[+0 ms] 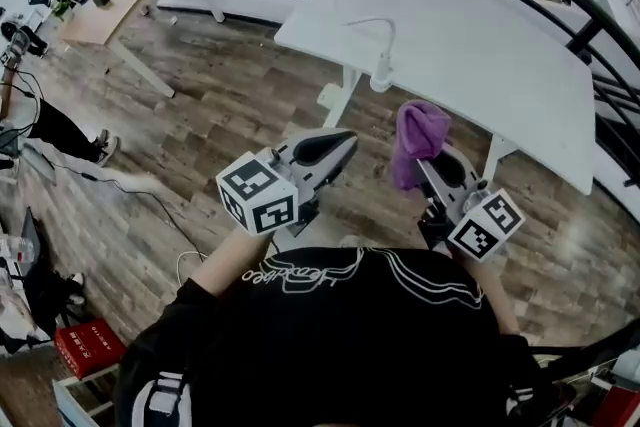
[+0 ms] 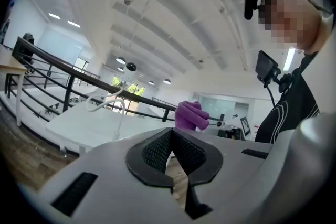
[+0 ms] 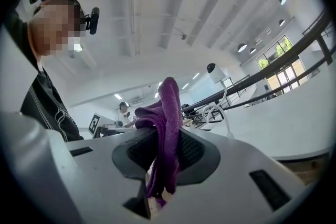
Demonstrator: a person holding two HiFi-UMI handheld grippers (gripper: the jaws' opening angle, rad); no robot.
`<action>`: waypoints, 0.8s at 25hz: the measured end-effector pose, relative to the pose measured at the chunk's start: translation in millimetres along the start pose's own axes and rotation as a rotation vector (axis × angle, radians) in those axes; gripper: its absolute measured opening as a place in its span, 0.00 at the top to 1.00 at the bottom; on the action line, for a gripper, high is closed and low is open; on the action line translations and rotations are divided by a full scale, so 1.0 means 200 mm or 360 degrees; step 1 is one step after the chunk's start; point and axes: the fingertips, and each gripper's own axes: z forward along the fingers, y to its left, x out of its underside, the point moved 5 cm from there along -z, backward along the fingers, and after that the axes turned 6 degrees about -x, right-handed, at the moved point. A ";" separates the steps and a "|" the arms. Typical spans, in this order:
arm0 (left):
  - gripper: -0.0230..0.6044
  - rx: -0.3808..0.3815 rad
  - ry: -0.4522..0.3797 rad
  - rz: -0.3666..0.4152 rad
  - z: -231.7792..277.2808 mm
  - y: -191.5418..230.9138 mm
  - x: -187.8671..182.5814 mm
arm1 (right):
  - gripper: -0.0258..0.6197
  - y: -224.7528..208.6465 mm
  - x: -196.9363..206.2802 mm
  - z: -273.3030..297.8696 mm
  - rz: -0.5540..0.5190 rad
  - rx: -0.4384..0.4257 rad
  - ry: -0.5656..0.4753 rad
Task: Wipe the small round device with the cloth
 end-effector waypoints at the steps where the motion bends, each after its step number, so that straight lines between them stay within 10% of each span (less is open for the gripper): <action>1: 0.95 0.0000 -0.0004 0.0029 0.02 0.04 -0.03 | 0.85 -0.02 -0.02 0.02 -0.0008 0.0003 -0.0013; 20: 0.95 -0.0150 -0.0060 0.0402 0.79 0.71 -0.56 | 0.85 -1.01 -0.52 0.25 -0.0086 0.0069 -0.0172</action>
